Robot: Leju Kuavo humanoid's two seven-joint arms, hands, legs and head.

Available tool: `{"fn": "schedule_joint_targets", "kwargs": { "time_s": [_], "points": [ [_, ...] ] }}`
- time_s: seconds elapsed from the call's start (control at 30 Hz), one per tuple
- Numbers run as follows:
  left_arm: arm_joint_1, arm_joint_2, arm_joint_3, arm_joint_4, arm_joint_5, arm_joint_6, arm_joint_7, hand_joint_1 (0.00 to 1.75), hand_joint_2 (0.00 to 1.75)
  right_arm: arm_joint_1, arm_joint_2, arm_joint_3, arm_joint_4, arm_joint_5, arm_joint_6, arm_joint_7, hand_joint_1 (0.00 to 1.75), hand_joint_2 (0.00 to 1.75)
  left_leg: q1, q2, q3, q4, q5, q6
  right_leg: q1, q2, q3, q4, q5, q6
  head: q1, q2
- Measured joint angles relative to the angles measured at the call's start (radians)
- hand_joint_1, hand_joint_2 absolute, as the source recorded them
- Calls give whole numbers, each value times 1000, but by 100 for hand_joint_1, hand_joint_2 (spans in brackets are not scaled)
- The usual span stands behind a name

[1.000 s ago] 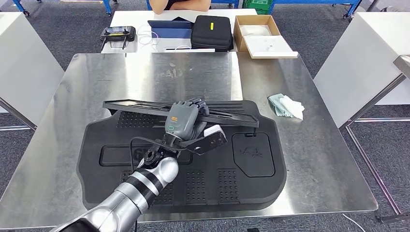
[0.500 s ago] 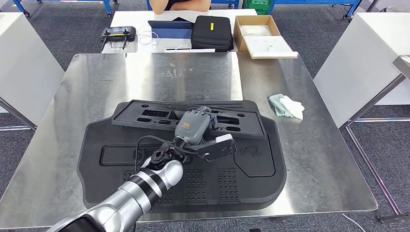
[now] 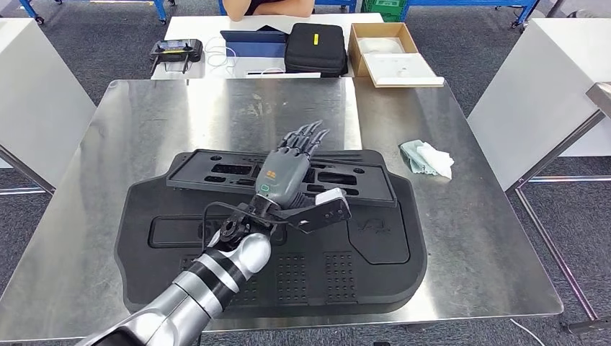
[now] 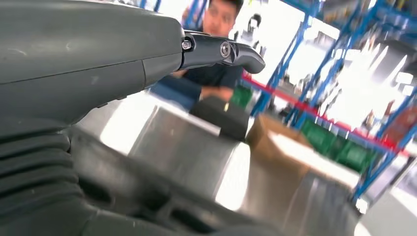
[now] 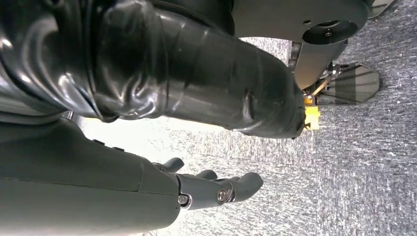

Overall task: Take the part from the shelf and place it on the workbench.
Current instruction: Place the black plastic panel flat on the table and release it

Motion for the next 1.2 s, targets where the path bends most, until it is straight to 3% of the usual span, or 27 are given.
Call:
{"fn": "schedule_joint_targets", "kwargs": {
  "time_s": [0.1,0.17,0.23,0.33,0.37,0.4,0.43,0.5,0.53,0.57,0.6,0.7,0.73,0.77,0.83,0.87,0.9,0.93,1.0,1.07,1.1,1.2],
  "points": [
    [15,6,16,-44,-12,28,-10,0,0,0,2,-6,0,6,0,2,0,0,-3,-1,-1,1,-1,6,-3,-1,3,-5,3,5,0,0],
    [24,10,26,-71,-12,38,-15,0,0,0,4,-10,0,9,-1,4,0,0,-3,-1,7,-15,9,21,-5,-2,7,-13,7,14,0,0],
    [29,11,32,-92,-12,43,-19,0,0,0,4,-15,0,10,-2,5,0,0,2,-2,20,-45,28,34,-5,10,-3,11,-17,15,1,0],
    [38,12,37,-112,-11,45,-25,0,0,0,4,-20,0,11,-2,6,0,0,7,-6,13,-60,47,36,-12,30,-70,180,-110,9,6,0],
    [44,13,37,-116,-11,45,-27,0,0,0,4,-21,0,11,-2,6,0,0,9,-7,6,-59,51,31,-17,32,-87,229,-129,14,7,0],
    [50,14,38,-120,-11,47,-29,0,0,0,4,-23,0,12,-2,6,0,0,13,-9,-2,-59,57,25,-23,32,-88,245,-134,25,7,0],
    [56,15,38,-124,-11,49,-32,0,0,0,3,-24,0,13,-2,6,0,0,18,-10,-10,-58,62,17,-30,32,-67,219,-123,40,7,0],
    [61,16,39,-131,-10,55,-36,0,0,-1,3,-26,0,14,-2,6,0,0,30,-14,-26,-53,75,-3,-48,33,14,84,-84,76,8,0],
    [63,17,41,-136,-9,58,-39,0,0,0,4,-27,0,14,-1,6,0,0,33,-17,-34,-52,81,-14,-51,39,45,34,-66,86,13,0],
    [63,18,42,-140,-8,60,-41,0,0,1,7,-27,0,15,-1,6,0,0,32,-20,-39,-48,87,-24,-54,45,59,4,-58,86,16,0],
    [64,19,44,-144,-6,62,-43,0,0,1,8,-28,0,15,-1,6,0,0,29,-24,-42,-45,93,-31,-53,51,60,4,-56,77,19,0],
    [70,25,50,-151,1,64,-47,0,0,2,8,-29,1,17,-2,6,0,0,29,-26,-49,-42,99,-42,-49,51,35,28,-50,36,19,0],
    [72,28,53,-153,2,65,-48,0,0,1,9,-29,1,18,-2,6,0,0,30,-20,-59,-23,74,-42,-48,47,26,30,-44,23,16,0],
    [73,30,55,-155,3,65,-48,0,0,1,9,-29,1,19,-2,6,0,0,30,-13,-74,20,30,-40,-45,44,15,30,-35,10,13,0],
    [76,33,56,-158,3,68,-48,0,0,3,10,-29,1,19,-2,6,0,0,23,-5,-109,155,-77,-32,-34,36,0,31,-19,-9,9,0],
    [77,34,56,-159,5,69,-49,0,0,5,10,-29,1,20,-2,6,0,0,19,-4,-119,221,-111,-27,-26,32,-9,32,-13,-14,8,0],
    [79,36,57,-160,7,72,-51,0,0,5,10,-29,1,21,-2,6,0,0,15,-4,-114,258,-126,-21,-19,29,-17,32,-7,-18,9,0],
    [82,37,59,-161,12,75,-54,0,0,5,9,-30,1,23,-2,6,0,0,11,-4,-91,258,-125,-12,-12,27,-25,33,-1,-20,9,0],
    [86,39,66,-167,27,81,-63,0,0,5,10,-32,1,27,-2,7,0,0,-1,-4,6,151,-104,14,-3,25,-35,33,8,-21,9,0],
    [87,39,73,-179,46,82,-76,0,0,5,11,-34,1,31,-3,8,0,0,-14,1,87,40,-93,30,2,23,-39,32,17,-15,10,0],
    [88,40,78,-185,57,80,-82,0,0,5,12,-35,1,32,-4,9,0,0,-20,3,103,13,-92,32,0,21,-40,31,22,-10,9,0],
    [94,44,92,-200,96,70,-97,0,0,4,12,-42,1,36,-9,9,0,0,-26,4,98,-5,-68,33,-4,19,-45,30,30,10,6,0]
  ]
}}
